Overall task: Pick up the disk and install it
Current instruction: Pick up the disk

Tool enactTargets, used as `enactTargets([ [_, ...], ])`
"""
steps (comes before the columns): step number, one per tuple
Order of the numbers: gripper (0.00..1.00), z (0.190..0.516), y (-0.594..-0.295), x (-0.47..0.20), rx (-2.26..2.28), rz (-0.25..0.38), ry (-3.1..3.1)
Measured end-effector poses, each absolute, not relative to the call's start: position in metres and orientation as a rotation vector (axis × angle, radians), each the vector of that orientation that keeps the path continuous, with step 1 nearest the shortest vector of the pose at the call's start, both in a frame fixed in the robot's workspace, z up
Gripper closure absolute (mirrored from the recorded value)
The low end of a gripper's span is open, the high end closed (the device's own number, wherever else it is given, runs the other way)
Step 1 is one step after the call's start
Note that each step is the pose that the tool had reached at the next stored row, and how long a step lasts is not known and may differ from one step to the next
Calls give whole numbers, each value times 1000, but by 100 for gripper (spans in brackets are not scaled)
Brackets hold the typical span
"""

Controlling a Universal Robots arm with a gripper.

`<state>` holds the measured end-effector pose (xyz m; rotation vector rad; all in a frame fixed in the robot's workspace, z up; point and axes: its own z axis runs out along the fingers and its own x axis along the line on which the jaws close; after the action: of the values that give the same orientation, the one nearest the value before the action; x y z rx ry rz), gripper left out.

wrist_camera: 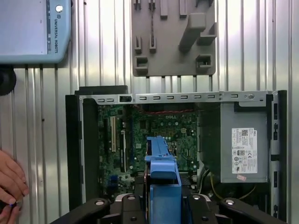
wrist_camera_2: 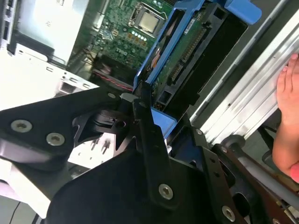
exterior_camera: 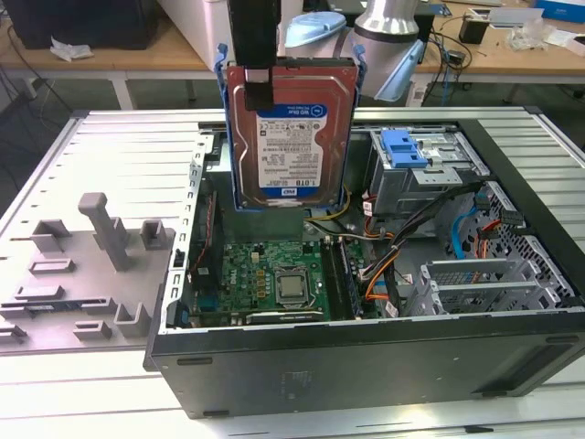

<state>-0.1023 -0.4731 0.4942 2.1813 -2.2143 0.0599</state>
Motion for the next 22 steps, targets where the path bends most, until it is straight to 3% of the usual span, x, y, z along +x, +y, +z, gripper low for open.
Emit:
enactTargets([
  [22,64,494,-497,-14,2177,50,-2209],
])
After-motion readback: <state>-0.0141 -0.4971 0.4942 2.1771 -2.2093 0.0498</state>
